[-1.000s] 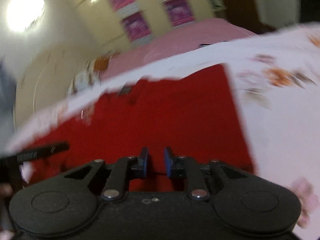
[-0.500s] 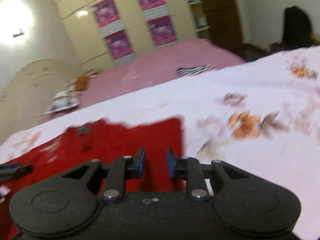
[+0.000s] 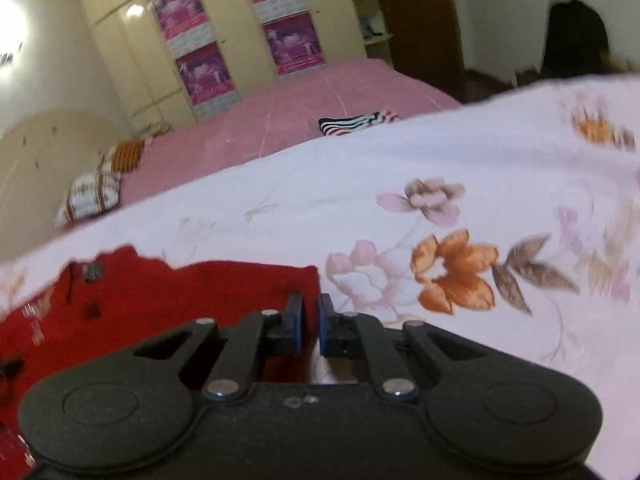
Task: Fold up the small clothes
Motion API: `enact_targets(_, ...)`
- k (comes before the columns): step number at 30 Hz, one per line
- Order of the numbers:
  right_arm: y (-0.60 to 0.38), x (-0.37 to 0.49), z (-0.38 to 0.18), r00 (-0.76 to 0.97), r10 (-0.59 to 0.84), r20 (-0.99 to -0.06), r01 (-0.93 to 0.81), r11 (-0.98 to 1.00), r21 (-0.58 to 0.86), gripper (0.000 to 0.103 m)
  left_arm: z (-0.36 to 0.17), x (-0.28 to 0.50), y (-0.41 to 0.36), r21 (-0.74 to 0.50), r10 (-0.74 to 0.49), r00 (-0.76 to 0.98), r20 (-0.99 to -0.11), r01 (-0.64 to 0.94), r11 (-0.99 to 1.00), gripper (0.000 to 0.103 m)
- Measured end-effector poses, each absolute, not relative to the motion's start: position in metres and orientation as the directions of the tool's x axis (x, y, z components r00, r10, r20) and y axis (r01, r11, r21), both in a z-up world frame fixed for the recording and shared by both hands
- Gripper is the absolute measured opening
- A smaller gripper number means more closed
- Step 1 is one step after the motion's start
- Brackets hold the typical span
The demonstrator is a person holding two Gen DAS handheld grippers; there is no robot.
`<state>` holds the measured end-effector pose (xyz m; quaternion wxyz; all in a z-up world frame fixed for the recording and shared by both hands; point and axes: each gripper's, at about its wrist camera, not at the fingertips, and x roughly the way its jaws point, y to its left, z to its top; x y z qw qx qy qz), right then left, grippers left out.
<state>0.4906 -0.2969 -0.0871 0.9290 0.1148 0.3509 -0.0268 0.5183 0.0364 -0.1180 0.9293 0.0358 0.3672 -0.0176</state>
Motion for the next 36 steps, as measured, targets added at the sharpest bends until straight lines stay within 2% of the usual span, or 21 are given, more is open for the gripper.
enact_targets(1, -0.296, 0.486, -0.080, 0.764, 0.000, -0.646, 0.148, 0.973, 0.175, 0.025, -0.112, 0.514, 0.035, 0.065, 0.002, 0.746, -0.665, 0.055, 0.996, 0.097)
enact_targets(2, -0.295, 0.479, -0.072, 0.793, -0.027, -0.608, 0.152, 0.976, 0.155, 0.031, -0.107, 0.509, 0.033, 0.062, -0.006, 0.764, -0.645, 0.060, 0.996, 0.097)
enact_targets(4, -0.295, 0.466, -0.061, 0.832, 0.021, -0.554, 0.091, 0.981, 0.174, 0.029, -0.099, 0.505, 0.020, 0.053, -0.032, 0.785, -0.619, 0.083, 0.995, 0.097)
enact_targets(5, -0.292, 0.466, -0.061, 0.826, 0.049, -0.561, 0.064, 0.982, 0.179, 0.024, -0.097, 0.504, 0.009, 0.059, -0.049, 0.790, -0.611, 0.106, 0.993, 0.097)
enact_targets(9, -0.272, 0.475, -0.088, 0.759, 0.042, -0.650, 0.005, 0.997, 0.071, 0.020, -0.112, 0.506, -0.025, 0.100, -0.069, 0.756, -0.651, 0.176, 0.979, 0.097)
enact_targets(10, -0.272, 0.472, -0.091, 0.768, 0.005, -0.641, 0.027, 0.999, 0.040, 0.024, -0.120, 0.507, -0.024, 0.122, -0.049, 0.739, -0.671, 0.175, 0.977, 0.097)
enact_targets(11, -0.280, 0.469, -0.091, 0.768, -0.015, -0.640, 0.062, 0.997, 0.051, 0.030, -0.122, 0.503, -0.014, 0.087, -0.068, 0.744, -0.665, 0.167, 0.982, 0.097)
enact_targets(12, -0.290, 0.465, -0.088, 0.765, -0.007, -0.644, 0.091, 0.991, 0.097, 0.030, -0.121, 0.501, -0.006, 0.083, -0.054, 0.738, -0.672, 0.147, 0.986, 0.097)
enact_targets(14, -0.299, 0.448, -0.075, 0.786, 0.001, -0.618, 0.088, 0.990, 0.113, 0.021, -0.113, 0.493, 0.004, 0.116, -0.005, 0.752, -0.659, 0.108, 0.987, 0.097)
enact_targets(17, -0.287, 0.417, -0.063, 0.825, 0.079, -0.560, -0.006, 0.992, 0.130, 0.021, -0.105, 0.480, 0.004, 0.047, -0.049, 0.767, -0.640, 0.102, 0.994, 0.097)
enact_targets(19, -0.268, 0.407, -0.072, 0.803, 0.107, -0.586, -0.061, 0.993, 0.097, 0.020, -0.107, 0.471, -0.010, 0.050, -0.074, 0.775, -0.628, 0.136, 0.989, 0.097)
enact_targets(20, -0.257, 0.406, -0.086, 0.768, 0.103, -0.632, -0.076, 0.995, 0.070, 0.020, -0.115, 0.471, -0.018, 0.074, -0.057, 0.752, -0.657, 0.139, 0.988, 0.097)
enact_targets(22, -0.246, 0.403, -0.093, 0.783, 0.058, -0.619, -0.072, 0.997, 0.004, 0.021, -0.122, 0.470, -0.013, 0.059, -0.044, 0.746, -0.664, 0.111, 0.992, 0.098)
enact_targets(25, -0.244, 0.401, -0.080, 0.783, 0.064, -0.618, -0.053, 0.998, 0.036, 0.023, -0.110, 0.461, -0.017, 0.085, -0.006, 0.758, -0.652, 0.081, 0.993, 0.098)
enact_targets(28, -0.228, 0.394, -0.077, 0.814, 0.079, -0.575, -0.092, 0.996, 0.005, 0.025, -0.110, 0.450, -0.038, 0.089, -0.054, 0.777, -0.627, 0.141, 0.986, 0.098)
enact_targets(29, -0.223, 0.401, -0.089, 0.786, 0.069, -0.615, -0.088, 0.996, 0.001, 0.026, -0.118, 0.452, -0.042, 0.108, -0.038, 0.753, -0.657, 0.144, 0.984, 0.098)
enact_targets(30, -0.221, 0.403, -0.098, 0.775, 0.055, -0.630, -0.079, 0.997, -0.010, 0.027, -0.121, 0.453, -0.037, 0.067, -0.056, 0.756, -0.652, 0.132, 0.989, 0.099)
enact_targets(31, -0.218, 0.403, -0.098, 0.782, 0.043, -0.621, -0.076, 0.997, -0.027, 0.026, -0.120, 0.456, -0.029, 0.025, -0.078, 0.742, -0.666, 0.127, 0.992, 0.099)
enact_targets(33, -0.217, 0.403, -0.088, 0.773, 0.037, -0.633, -0.061, 0.998, -0.017, 0.026, -0.111, 0.456, -0.019, 0.051, -0.036, 0.765, -0.644, 0.089, 0.995, 0.099)
enact_targets(35, -0.219, 0.398, -0.076, 0.806, 0.055, -0.589, -0.062, 0.998, 0.010, 0.025, -0.109, 0.461, -0.003, 0.047, -0.019, 0.774, -0.632, 0.063, 0.997, 0.099)
enact_targets(36, -0.218, 0.396, -0.072, 0.823, 0.069, -0.564, -0.072, 0.997, 0.018, 0.026, -0.114, 0.468, 0.007, 0.048, 0.003, 0.750, -0.662, 0.037, 0.998, 0.099)
